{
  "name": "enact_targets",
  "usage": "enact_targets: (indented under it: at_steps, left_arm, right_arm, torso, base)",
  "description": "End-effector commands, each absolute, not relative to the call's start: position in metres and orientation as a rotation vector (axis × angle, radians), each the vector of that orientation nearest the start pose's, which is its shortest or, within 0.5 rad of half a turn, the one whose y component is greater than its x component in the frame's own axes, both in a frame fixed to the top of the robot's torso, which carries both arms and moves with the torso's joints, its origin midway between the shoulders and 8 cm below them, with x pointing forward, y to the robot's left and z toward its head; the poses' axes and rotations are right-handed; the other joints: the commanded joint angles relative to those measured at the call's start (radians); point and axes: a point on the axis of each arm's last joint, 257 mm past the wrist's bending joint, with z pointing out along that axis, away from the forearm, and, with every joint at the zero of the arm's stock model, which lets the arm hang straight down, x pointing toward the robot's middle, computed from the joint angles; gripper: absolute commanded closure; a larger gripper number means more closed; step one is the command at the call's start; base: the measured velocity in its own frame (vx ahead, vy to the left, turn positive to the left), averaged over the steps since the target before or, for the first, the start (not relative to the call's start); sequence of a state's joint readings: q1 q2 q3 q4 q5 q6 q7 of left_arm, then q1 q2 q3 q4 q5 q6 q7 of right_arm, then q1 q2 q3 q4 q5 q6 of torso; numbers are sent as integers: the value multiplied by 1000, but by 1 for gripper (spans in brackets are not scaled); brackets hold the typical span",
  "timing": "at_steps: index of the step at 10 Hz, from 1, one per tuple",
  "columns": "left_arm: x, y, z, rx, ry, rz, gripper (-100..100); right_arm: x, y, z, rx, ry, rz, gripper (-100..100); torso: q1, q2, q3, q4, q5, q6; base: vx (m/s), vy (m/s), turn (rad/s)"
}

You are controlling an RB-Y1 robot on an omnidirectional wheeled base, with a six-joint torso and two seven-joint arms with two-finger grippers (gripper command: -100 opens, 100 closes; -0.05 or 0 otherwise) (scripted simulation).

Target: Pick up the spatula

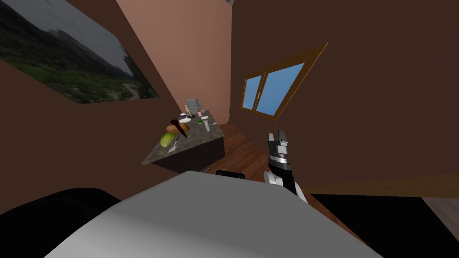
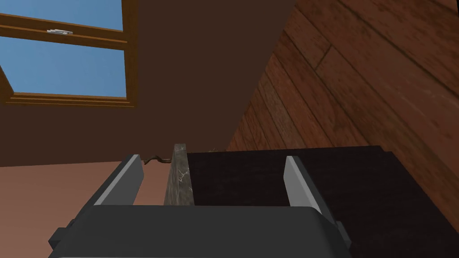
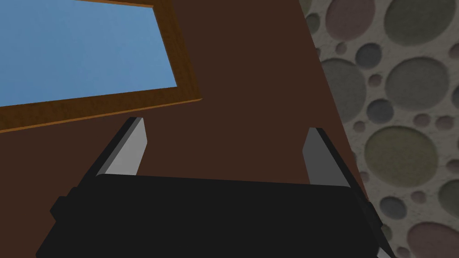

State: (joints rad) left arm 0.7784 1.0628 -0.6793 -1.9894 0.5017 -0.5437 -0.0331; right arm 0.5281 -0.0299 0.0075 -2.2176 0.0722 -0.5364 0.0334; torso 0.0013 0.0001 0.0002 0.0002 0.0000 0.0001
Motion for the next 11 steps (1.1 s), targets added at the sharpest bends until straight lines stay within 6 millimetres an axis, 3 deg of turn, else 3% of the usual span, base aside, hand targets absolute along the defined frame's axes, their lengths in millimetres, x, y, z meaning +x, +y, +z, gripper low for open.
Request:
enact_targets:
  at_steps: [1,2,3,4,5,6,8,9,10,11]
  left_arm:
    - [149,203,-333,-1214,1973,-1459,-100]
    - [123,216,-351,-1294,2036,-1399,-100]
    - [120,222,-352,-1275,2069,-1381,-100]
    - [95,236,-368,-1356,2118,-1318,-100]
    - [92,243,-368,-1338,2149,-1299,-100]
    - [67,259,-381,-1412,2198,-1228,-100]
    - [64,268,-381,-1388,2235,-1202,-100]
    - [39,288,-391,-1452,2286,-1120,-100]
    - [38,293,-390,-1439,2305,-1107,-100]
    - [15,310,-397,-1508,2336,-1031,-100]
  right_arm:
    - [349,-270,-7,617,725,1216,0]
    - [349,-270,-7,617,725,1216,0]
    - [349,-270,-7,617,725,1216,0]
    - [349,-270,-7,617,725,1216,0]
    - [349,-270,-7,617,725,1216,0]
    - [349,-270,-7,617,725,1216,0]
    - [349,-270,-7,617,725,1216,0]
    - [349,-270,-7,617,725,1216,0]
    - [349,-270,-7,617,725,1216,0]
    - [349,-270,-7,617,725,1216,0]
  torso:
    - [0,0,0,0,0,0]
    - [1,0,0,0,0,-1]
    - [1,-1,0,0,0,0]
    - [2,-1,-1,0,0,-1]
    - [2,-1,-1,0,0,0]
    - [2,-1,-1,0,0,-1]
    - [2,-1,-1,0,0,-1]
    - [1,-1,0,0,0,-1]
    - [2,-1,-1,0,0,0]
    - [2,-2,-1,0,1,-1]
  base:
    - [18,6,-119]
    - [34,17,-220]
    - [29,22,-93]
    - [36,20,-220]
    - [30,23,-141]
    - [32,24,-226]
    - [23,29,-42]
    - [35,28,-186]
    - [32,37,-163]
    - [40,47,-235]
